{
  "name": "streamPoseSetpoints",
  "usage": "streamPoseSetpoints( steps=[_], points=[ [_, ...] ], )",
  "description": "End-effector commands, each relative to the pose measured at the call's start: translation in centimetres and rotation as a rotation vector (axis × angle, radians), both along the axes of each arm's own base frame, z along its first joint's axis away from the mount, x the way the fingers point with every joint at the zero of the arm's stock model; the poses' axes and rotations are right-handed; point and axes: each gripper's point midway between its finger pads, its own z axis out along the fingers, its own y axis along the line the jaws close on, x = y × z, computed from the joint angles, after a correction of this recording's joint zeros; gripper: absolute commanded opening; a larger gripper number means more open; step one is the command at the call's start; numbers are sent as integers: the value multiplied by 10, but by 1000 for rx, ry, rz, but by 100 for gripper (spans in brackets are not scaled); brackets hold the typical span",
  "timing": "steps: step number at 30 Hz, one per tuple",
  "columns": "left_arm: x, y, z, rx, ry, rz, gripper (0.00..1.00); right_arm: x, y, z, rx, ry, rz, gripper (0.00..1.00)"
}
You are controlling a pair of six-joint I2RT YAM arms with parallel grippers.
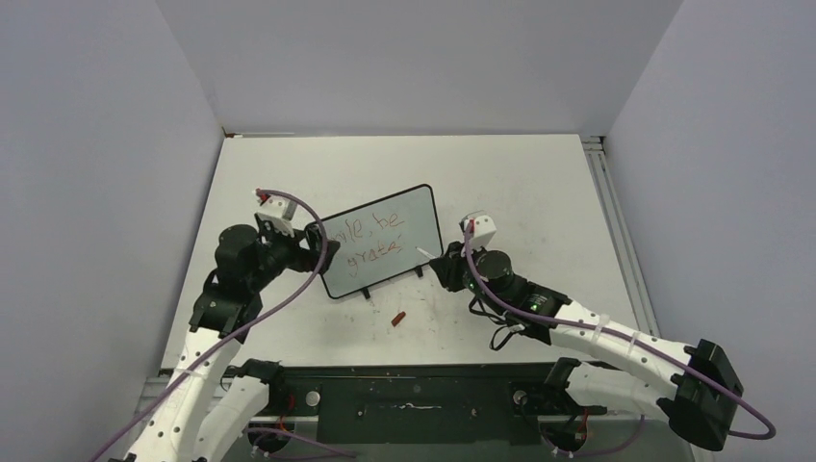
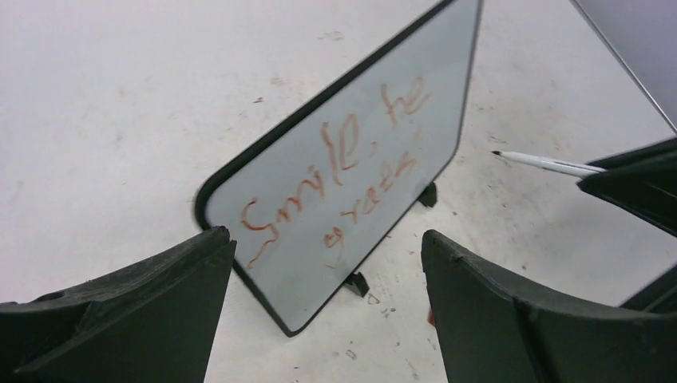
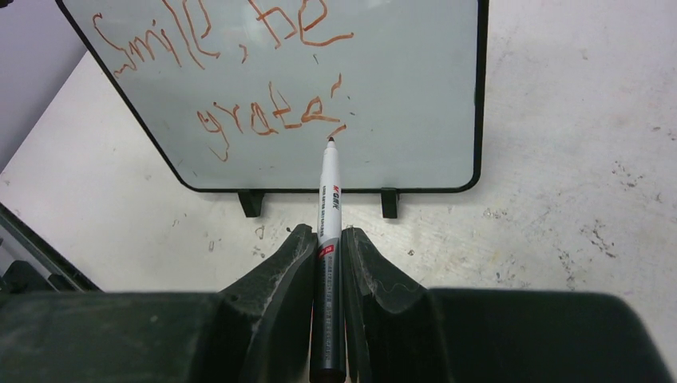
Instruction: Write a sentence on the whiteboard
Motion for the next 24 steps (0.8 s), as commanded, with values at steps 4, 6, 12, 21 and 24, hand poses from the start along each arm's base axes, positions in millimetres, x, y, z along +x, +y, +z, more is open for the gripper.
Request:
streamPoseSetpoints(
  steps=[4, 6, 12, 21, 24],
  points=[
    [20, 43, -5, -81, 28, 180, 86, 24, 24, 23, 78, -123, 0, 5],
    [23, 44, -8, -90, 44, 169, 86, 27, 26, 18, 76, -122, -3, 5],
    [28, 49, -21, -81, 99, 182, 82, 34, 35, 11, 82, -128, 5, 5],
    [30, 43, -29, -86, 133, 129, 69, 46, 36, 0, 63, -121, -21, 5],
    [31, 42, -33, -82, 147, 126, 67, 48, 37, -3, 56, -119, -22, 5]
  ],
)
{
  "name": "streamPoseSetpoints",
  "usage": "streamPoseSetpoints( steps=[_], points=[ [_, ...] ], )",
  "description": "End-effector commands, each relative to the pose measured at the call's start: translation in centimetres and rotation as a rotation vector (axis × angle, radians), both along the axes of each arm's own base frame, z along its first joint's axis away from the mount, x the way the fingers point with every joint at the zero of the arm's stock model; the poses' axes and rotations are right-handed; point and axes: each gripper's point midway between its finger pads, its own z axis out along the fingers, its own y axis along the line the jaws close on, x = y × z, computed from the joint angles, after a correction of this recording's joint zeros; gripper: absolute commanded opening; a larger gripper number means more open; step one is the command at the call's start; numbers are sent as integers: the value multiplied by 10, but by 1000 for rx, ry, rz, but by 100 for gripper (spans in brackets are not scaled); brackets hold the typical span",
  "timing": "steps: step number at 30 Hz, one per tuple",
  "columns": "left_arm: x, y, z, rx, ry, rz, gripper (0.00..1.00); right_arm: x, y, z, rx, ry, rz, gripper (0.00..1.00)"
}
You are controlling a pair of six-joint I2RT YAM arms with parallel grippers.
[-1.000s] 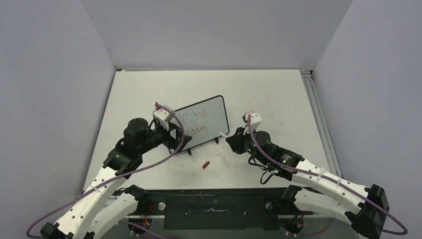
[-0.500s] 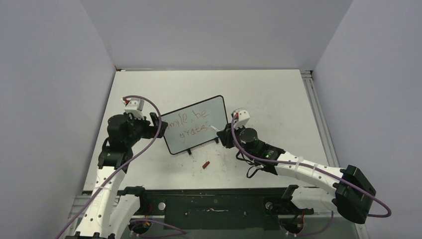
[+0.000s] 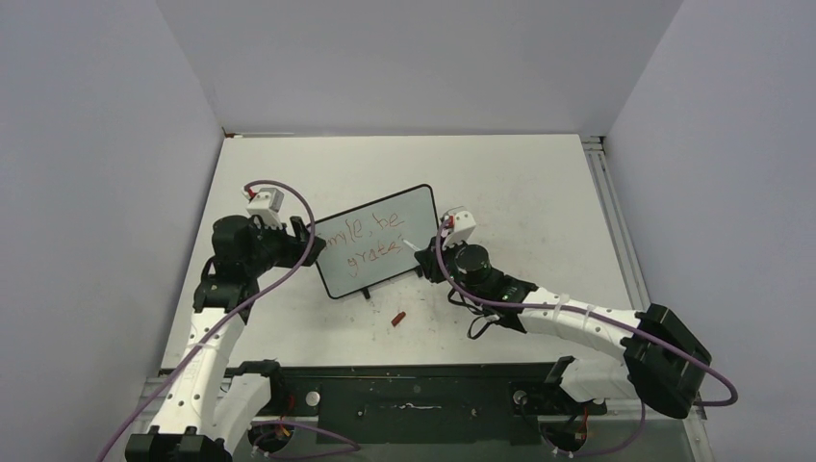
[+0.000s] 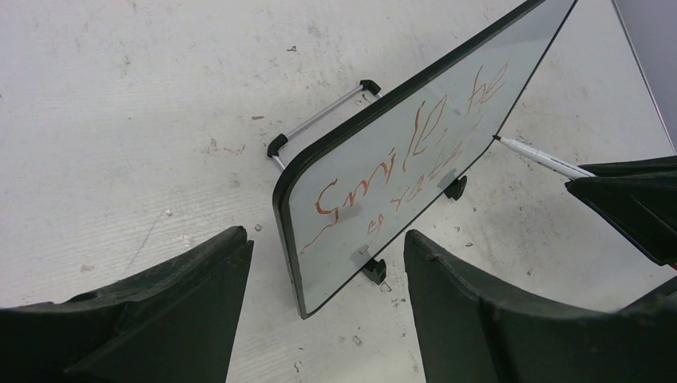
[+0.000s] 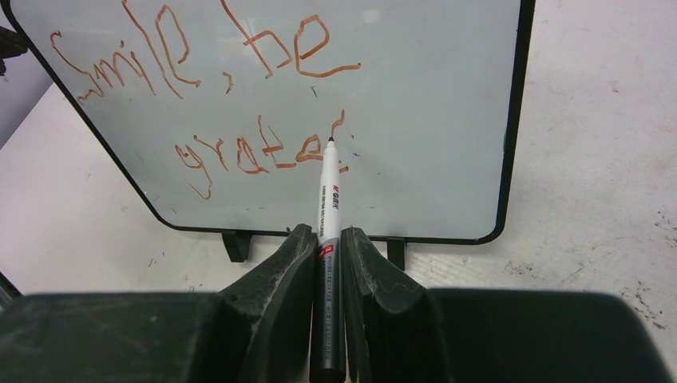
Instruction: Write a sentence on the whiteboard
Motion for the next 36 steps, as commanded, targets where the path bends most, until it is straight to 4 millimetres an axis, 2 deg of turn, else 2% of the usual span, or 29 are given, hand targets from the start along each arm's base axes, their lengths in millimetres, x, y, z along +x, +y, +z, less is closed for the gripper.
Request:
streamPoseSetpoints(
  steps=[1, 7, 36],
  points=[
    [6, -3, 10, -4, -36, -31, 66, 11, 5, 19, 50, -61, -13, 5],
    [7, -6, 6, -9, -17, -48, 62, 13, 7, 15, 46, -57, -13, 5],
    [7, -9, 4, -15, -8, -65, 58, 22, 16, 7, 31, -65, 5, 5]
  ],
)
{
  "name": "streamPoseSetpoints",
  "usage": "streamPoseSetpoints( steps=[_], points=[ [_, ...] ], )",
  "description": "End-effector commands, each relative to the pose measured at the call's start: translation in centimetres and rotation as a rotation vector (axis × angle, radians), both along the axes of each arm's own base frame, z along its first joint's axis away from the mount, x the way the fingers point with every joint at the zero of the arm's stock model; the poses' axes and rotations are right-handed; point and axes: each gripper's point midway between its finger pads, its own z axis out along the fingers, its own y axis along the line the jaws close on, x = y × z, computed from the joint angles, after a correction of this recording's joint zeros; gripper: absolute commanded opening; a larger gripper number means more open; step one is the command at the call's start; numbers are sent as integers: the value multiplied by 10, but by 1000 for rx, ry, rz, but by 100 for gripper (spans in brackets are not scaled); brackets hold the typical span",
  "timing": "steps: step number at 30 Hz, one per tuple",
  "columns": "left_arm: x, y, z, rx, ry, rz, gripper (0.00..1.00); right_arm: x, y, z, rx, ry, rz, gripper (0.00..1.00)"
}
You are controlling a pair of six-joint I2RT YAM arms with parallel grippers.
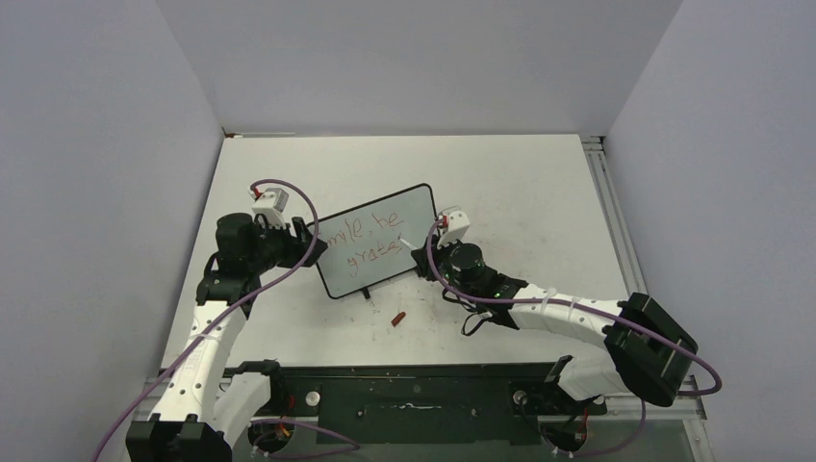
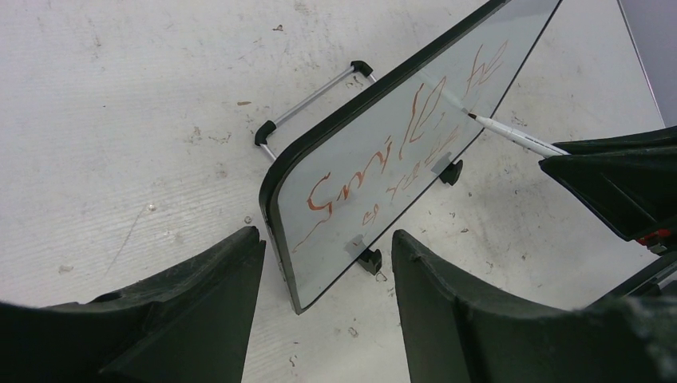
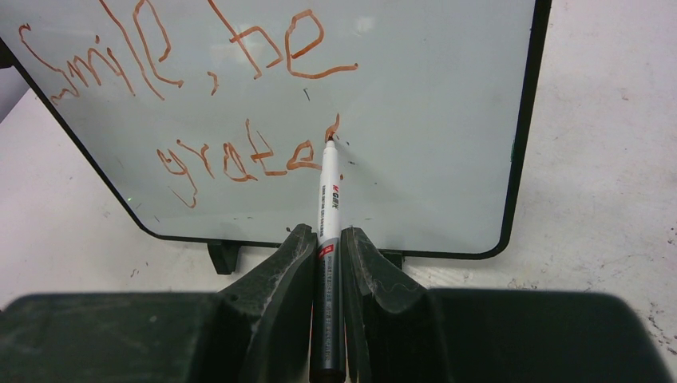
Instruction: Write a sentence on the whiteboard
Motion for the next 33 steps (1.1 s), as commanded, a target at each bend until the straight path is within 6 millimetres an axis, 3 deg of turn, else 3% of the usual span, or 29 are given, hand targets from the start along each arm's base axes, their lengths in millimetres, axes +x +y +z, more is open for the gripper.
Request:
streamPoseSetpoints(
  steps=[1, 33],
  points=[
    [7, -2, 17, -7, -58, -20, 57, 9, 11, 20, 46, -49, 14, 5],
    [5, -4, 20, -11, -70, -28, 56, -7, -11, -24, -33, 40, -28, 5]
  ],
)
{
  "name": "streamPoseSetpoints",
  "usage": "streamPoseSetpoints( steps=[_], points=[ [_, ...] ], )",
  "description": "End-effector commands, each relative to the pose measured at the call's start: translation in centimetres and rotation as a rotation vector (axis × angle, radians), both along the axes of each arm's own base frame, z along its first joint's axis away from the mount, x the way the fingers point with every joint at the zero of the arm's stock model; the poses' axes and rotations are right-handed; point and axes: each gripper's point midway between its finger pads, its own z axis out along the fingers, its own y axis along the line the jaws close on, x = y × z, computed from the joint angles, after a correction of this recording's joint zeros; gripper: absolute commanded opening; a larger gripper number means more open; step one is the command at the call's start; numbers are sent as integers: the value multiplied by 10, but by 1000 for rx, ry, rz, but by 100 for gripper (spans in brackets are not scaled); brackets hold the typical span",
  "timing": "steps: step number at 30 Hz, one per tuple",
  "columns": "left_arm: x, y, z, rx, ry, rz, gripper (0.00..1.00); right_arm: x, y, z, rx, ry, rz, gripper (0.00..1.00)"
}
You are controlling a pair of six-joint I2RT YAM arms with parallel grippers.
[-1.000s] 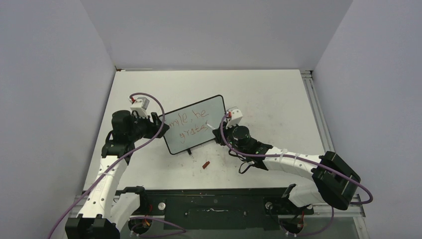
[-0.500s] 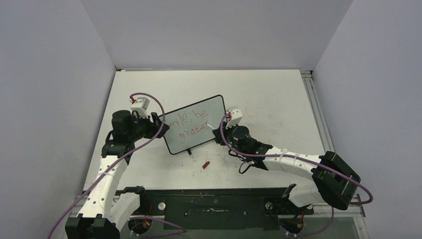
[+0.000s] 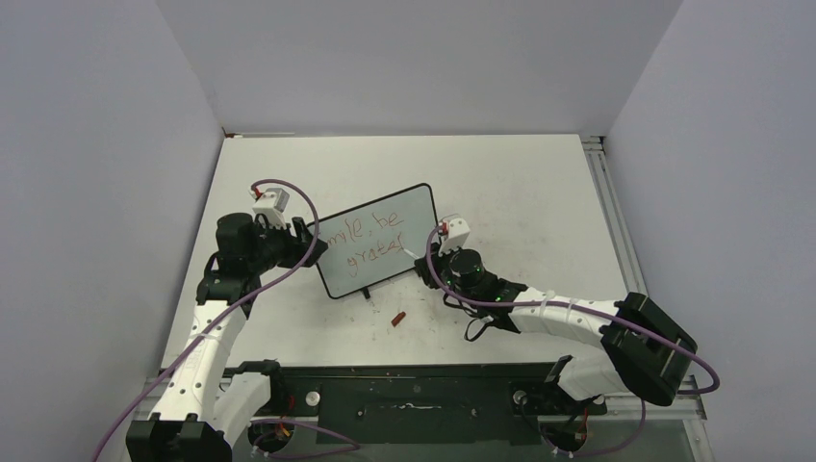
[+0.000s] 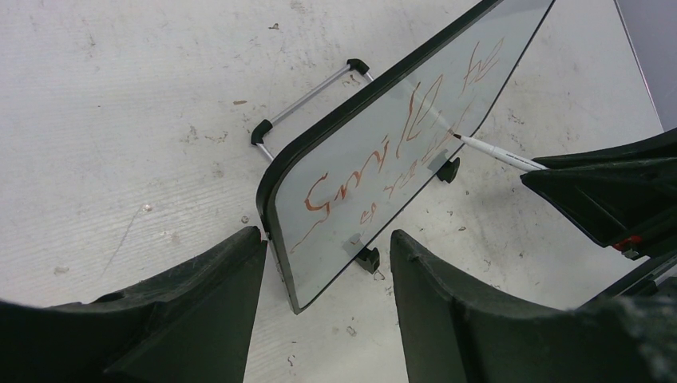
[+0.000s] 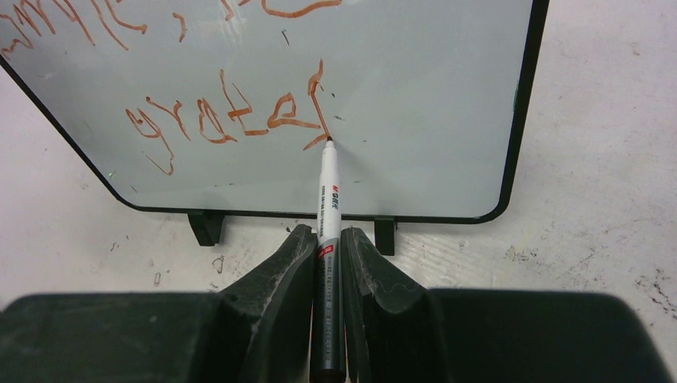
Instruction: Write a sentence on the whiteboard
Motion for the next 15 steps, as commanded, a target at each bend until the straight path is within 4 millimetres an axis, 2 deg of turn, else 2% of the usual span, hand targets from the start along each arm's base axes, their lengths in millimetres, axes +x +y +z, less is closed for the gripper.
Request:
streamPoseSetpoints(
  steps=[1, 6, 15],
  points=[
    [6, -2, 20, -5, -73, -17, 56, 1, -5, -1, 1, -5, -36, 5],
    [5, -2, 20, -6, -74, -18, 56, -5, 0, -1, 7, 1, -3, 5],
    [5, -2, 20, -6, -74, -20, 56, -9, 2, 40, 54, -72, 9, 5]
  ],
)
